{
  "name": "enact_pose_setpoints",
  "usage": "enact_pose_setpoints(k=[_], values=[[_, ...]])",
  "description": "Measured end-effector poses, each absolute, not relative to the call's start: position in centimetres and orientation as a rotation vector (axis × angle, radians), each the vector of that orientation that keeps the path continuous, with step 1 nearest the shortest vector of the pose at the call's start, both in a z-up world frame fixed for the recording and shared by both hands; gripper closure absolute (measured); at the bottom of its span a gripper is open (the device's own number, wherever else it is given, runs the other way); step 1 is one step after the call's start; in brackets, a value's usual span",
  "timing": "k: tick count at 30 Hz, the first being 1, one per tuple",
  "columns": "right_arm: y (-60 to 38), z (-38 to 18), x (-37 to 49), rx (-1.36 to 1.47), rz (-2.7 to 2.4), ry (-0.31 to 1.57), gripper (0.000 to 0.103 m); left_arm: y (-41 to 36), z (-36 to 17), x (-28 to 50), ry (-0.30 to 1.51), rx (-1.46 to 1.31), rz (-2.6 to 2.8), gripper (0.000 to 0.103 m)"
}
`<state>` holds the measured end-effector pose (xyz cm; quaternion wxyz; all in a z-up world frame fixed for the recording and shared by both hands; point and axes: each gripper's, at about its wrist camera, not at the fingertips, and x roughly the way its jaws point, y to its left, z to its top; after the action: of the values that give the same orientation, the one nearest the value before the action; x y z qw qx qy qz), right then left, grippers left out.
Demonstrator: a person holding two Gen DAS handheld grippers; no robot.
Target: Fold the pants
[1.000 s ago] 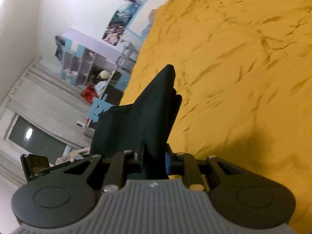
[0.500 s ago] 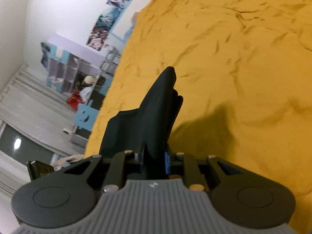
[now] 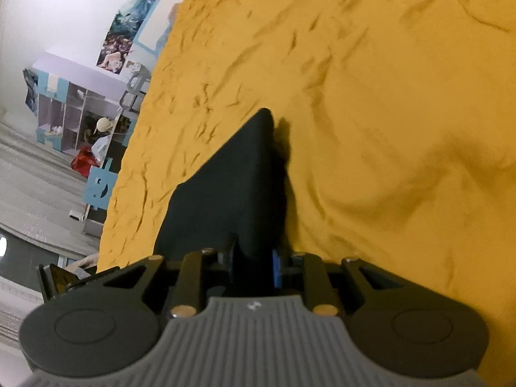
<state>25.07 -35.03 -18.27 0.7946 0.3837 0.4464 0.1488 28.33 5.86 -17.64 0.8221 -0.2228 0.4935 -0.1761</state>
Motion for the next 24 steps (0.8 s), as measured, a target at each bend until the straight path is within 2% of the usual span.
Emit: enact_pose_setpoints(k=[2,9,11,13,16,24], values=[[-34.5,-16.7,24.6,0.723,0.298,0.939,0.075,6.5,-16.5,27.6,1.035,-0.471,-0.353,0.073],[-30.4,-9.1,19.9,0.231,0.272,0.723,0.073,4.2,-9.8,20.9,0.842,-0.177,-0.278,0.072],[-28.2,-8.3,18.4,0.118,0.286,0.674,0.066,2.3,-8.9,18.5,0.776,-0.072,-0.254,0.063],[-26.1,-8.4,17.2,0.029,0.298,0.646,0.065,0.4,-8.8,16.8,0.726,0.021,-0.234,0.058],[-24.4,-9.5,16.2,-0.047,0.303,0.655,0.054,-1.5,-10.0,15.1,0.73,0.072,-0.247,0.056],[-22.8,-14.1,15.1,-0.117,0.271,0.722,0.052,-2.4,-14.0,14.0,0.814,0.079,-0.224,0.053]])
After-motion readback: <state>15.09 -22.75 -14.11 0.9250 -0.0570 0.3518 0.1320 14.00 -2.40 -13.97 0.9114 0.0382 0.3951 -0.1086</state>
